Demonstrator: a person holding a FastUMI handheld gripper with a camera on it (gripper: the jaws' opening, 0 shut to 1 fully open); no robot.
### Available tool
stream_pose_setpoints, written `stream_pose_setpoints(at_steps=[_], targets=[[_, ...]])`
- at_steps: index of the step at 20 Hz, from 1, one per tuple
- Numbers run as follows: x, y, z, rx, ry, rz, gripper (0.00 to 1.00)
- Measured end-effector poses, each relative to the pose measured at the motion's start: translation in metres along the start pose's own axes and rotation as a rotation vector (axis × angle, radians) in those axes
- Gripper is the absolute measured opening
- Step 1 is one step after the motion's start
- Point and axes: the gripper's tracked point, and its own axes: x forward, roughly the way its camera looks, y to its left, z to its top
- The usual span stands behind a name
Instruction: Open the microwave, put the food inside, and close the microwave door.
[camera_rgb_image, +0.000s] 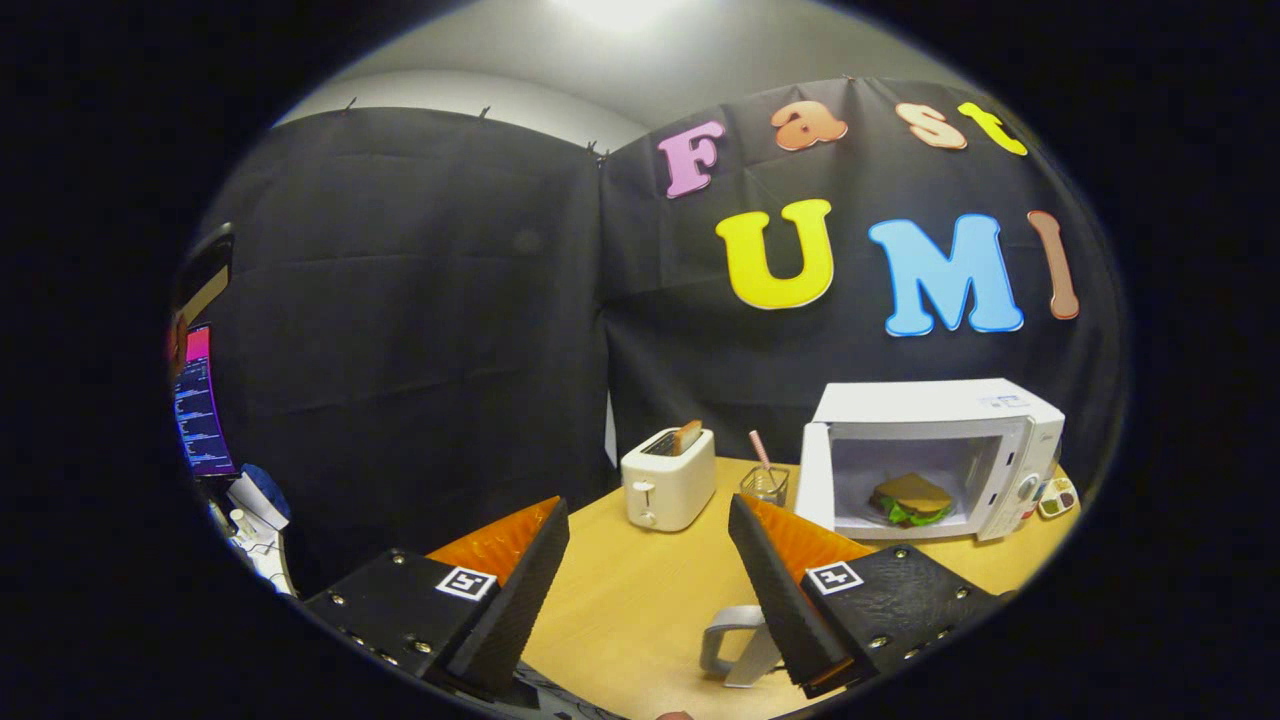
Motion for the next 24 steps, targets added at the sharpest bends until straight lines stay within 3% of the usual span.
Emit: stream_pose_setpoints(at_steps=[6,8,10,13,14,20,24], targets=[[0.008,0.009,-0.076,0.051,0.160,0.057,0.97],[0.009,0.004,-0.093,0.069,0.209,0.048,0.88],[0.010,-0.008,-0.104,0.080,0.228,0.024,0.70],[0.009,-0.033,-0.109,0.062,0.226,-0.046,0.10],[0.011,-0.037,-0.111,0.065,0.223,-0.040,0.03],[0.002,-0.066,-0.106,0.027,0.216,-0.065,0.01],[-0.010,-0.112,-0.099,0.059,0.223,-0.132,0.01]])
